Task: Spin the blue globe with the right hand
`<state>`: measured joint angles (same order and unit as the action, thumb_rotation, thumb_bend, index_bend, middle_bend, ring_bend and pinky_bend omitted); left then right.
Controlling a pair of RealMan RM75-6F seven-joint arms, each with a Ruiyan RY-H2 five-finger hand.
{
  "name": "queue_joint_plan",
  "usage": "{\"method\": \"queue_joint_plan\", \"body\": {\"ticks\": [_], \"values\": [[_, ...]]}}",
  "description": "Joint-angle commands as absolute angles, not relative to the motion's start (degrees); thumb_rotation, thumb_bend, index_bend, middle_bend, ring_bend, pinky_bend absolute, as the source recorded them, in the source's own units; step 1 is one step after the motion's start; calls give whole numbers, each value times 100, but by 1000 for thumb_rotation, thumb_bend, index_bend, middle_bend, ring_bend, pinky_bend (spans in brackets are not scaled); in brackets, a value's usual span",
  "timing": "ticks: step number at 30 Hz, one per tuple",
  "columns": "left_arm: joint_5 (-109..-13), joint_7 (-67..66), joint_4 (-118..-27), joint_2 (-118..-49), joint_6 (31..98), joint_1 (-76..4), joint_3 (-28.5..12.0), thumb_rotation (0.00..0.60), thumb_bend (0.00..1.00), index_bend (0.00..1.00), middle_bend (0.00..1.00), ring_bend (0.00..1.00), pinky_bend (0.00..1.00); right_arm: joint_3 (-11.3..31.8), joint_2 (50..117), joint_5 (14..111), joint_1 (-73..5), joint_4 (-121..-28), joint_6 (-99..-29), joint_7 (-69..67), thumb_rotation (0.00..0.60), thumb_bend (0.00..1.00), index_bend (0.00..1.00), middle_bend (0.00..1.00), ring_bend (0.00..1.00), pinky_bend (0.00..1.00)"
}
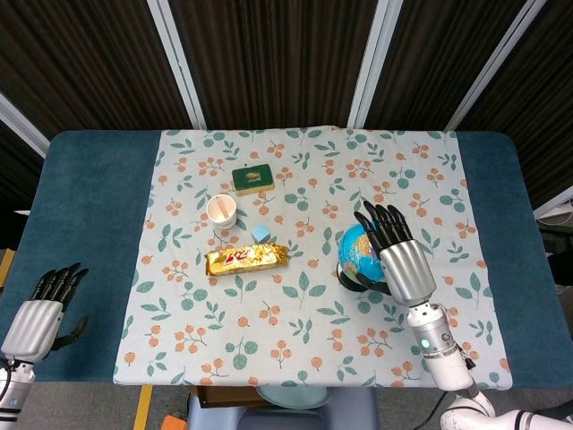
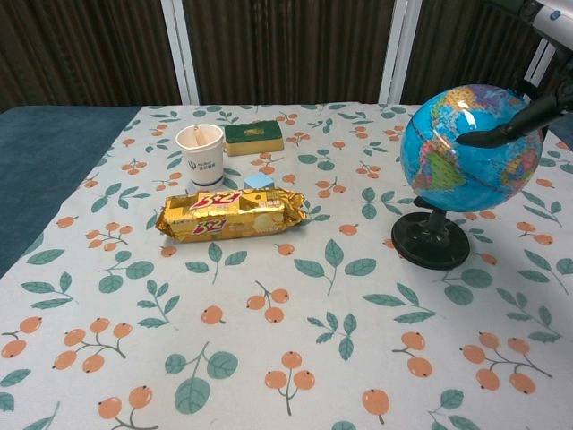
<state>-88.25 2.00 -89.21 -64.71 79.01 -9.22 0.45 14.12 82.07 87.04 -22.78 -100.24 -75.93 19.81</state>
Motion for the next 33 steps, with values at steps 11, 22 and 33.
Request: {"method": "queue_joint_plan", "body": {"ticks": [11,22,33], "values": [[-8786,33,-8991,-6471,7794,-945,90,600,431,5,0,0,44,1363,8018,8366,-2296,-9997,-7558,1954,600,120,0,0,0,0],[-8843,112,-9064,-6429,7599,-1018,187,600,431,5,0,0,44,1261,7764,8097,-2257,-9973,-7470,1830,600,121,0,0,0,0],[-8844,29,-9082,-6457,7615,-1015,198,600,431,5,0,0,44,1217,7632,7851,-2253,-9701,-7387,1720,600,120,0,0,0,0]]}}
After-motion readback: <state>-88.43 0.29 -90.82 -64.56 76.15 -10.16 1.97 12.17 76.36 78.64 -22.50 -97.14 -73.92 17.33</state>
